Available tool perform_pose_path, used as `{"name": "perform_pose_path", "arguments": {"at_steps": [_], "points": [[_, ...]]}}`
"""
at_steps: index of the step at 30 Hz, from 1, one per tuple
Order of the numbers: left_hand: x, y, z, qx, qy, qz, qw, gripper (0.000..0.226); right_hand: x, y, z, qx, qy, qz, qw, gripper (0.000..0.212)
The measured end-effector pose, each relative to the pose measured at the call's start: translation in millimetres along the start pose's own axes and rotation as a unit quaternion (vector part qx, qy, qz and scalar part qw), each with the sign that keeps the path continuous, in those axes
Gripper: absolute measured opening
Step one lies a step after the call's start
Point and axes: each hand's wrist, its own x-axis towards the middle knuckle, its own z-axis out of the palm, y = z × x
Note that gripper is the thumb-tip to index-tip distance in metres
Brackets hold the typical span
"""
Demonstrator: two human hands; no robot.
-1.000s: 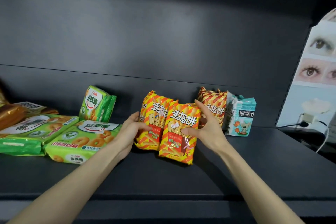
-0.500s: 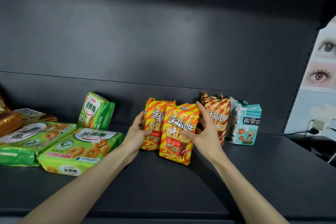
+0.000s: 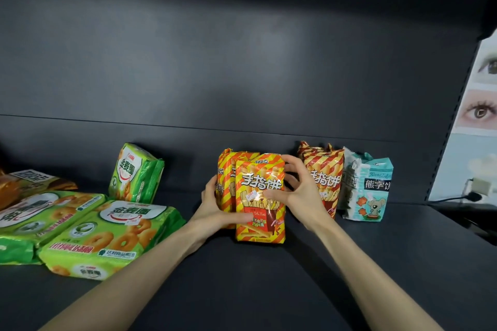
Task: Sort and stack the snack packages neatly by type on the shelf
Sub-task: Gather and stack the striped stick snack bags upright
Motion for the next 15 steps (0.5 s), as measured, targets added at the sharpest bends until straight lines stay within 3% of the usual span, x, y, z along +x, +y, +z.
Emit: {"name": "perform_pose_path", "arguments": {"at_steps": [11, 15], "points": [[11, -7, 1, 0.043, -0.078, 0.002, 0.996, 0.153, 11, 10, 4, 0.097, 0.004, 0.044, 0.994, 0.060], [12, -10, 3, 0.049, -0.089, 0.013, 0.995, 0.143, 9, 16, 7, 0.013, -0.018, 0.098, 0.995, 0.072]]}}
